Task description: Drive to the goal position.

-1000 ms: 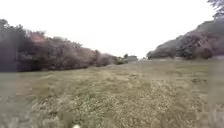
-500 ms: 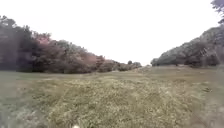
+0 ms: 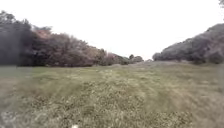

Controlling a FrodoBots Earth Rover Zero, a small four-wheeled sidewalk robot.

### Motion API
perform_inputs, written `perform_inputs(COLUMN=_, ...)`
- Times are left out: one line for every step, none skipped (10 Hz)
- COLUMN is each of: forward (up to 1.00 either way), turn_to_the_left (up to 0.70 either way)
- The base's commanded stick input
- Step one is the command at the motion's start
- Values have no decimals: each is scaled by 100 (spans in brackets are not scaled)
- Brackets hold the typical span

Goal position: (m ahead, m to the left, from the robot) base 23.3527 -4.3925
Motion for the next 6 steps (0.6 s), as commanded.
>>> perform_inputs(forward=85, turn_to_the_left=-33)
perform_inputs(forward=85, turn_to_the_left=-5)
perform_inputs(forward=85, turn_to_the_left=-2)
perform_inputs(forward=85, turn_to_the_left=1)
perform_inputs(forward=85, turn_to_the_left=1)
perform_inputs(forward=85, turn_to_the_left=1)
